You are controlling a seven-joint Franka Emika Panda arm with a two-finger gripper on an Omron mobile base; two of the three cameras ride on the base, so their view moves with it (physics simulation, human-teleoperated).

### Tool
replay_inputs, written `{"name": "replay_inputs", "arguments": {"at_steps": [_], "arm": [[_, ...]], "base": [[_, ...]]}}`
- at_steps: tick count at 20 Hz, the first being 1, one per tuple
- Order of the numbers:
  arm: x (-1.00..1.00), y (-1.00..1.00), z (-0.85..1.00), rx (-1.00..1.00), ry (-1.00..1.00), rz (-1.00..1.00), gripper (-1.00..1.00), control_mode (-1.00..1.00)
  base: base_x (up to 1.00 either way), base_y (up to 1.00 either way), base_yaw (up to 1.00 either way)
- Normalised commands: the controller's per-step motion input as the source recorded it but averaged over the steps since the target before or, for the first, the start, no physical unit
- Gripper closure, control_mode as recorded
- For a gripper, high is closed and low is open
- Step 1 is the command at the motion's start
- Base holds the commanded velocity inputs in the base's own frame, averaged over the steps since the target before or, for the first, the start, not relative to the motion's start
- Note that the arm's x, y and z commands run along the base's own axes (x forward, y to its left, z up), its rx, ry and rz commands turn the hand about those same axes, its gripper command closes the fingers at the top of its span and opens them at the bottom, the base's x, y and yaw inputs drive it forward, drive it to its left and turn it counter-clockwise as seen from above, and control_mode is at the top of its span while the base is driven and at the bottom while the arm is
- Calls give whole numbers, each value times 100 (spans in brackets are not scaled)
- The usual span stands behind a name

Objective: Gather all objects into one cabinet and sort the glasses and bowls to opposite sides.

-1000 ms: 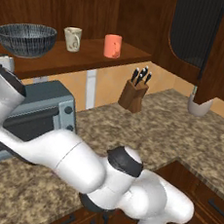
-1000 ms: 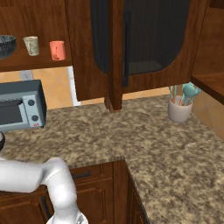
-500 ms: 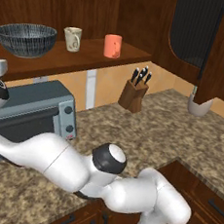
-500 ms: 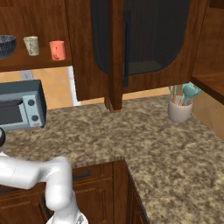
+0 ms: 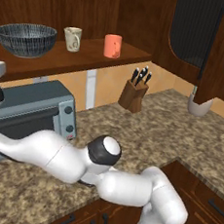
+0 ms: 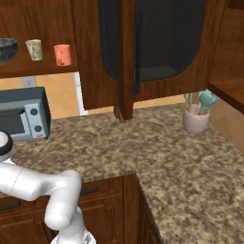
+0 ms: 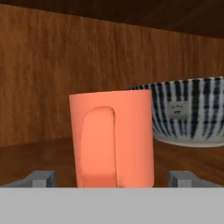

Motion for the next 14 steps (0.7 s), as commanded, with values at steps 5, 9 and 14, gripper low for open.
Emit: {"name": "replay_inputs", "arguments": {"at_steps": [5,9,14], "arm": [[-3,24,24,0,-1,-11,100,-100],[-27,9,10,0,-3,-11,100,-100],[-17,5,-2,0,0,-5,100,-100]], "base": [[0,0,0],[0,0,0],[0,0,0]]}}
